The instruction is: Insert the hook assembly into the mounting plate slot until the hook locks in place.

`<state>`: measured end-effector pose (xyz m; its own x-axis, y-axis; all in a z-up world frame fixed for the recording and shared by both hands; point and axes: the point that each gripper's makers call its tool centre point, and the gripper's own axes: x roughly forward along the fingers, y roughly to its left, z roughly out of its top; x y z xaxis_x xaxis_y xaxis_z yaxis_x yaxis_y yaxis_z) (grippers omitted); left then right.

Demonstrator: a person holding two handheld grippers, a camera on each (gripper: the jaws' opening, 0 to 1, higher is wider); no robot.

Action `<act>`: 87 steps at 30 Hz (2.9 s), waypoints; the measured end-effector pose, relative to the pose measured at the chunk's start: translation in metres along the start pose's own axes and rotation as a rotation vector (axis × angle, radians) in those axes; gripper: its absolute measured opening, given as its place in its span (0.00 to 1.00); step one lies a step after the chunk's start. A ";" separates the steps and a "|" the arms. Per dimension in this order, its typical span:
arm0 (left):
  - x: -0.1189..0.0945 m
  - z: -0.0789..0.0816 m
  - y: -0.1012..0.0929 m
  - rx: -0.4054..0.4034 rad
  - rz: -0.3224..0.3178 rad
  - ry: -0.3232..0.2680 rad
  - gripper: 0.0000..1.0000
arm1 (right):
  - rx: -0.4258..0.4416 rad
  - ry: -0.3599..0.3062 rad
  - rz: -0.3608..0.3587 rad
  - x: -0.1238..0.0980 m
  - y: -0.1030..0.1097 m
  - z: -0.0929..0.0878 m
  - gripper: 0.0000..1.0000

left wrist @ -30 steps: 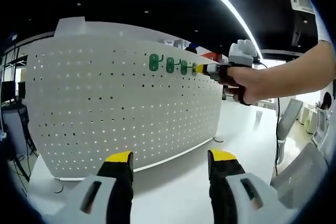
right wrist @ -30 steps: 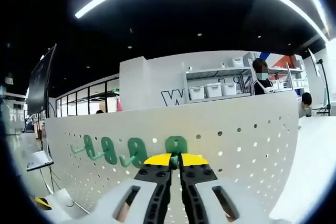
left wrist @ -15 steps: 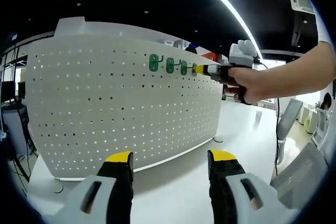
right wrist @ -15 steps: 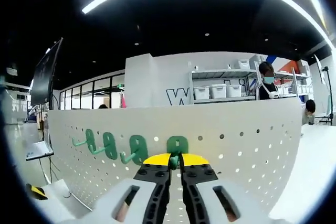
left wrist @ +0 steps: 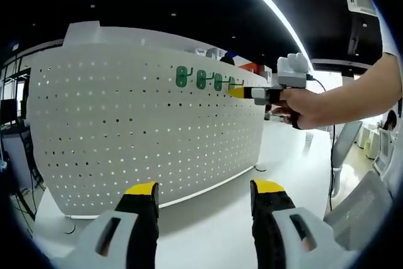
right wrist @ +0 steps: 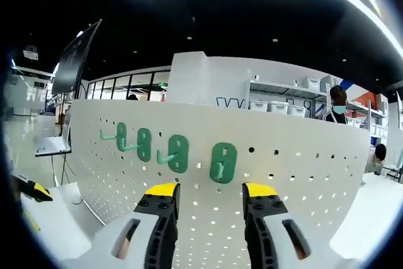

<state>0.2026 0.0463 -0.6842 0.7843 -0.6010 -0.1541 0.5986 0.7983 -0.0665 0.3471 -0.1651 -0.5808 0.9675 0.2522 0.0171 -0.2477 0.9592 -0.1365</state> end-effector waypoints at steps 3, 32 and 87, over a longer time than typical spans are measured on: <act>0.000 0.002 -0.001 -0.001 -0.003 -0.005 0.62 | 0.018 -0.002 0.016 0.000 0.003 0.000 0.45; -0.005 0.030 0.020 0.025 0.032 -0.054 0.65 | 0.072 -0.057 0.108 -0.050 0.010 0.000 0.51; -0.050 0.019 0.019 0.076 0.054 -0.034 0.81 | 0.120 0.054 0.143 -0.166 0.005 -0.067 0.62</act>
<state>0.1777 0.0912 -0.6595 0.8200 -0.5593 -0.1218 0.5650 0.8249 0.0163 0.1884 -0.2105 -0.6507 0.9226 0.3828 -0.0481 -0.3839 0.9233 -0.0143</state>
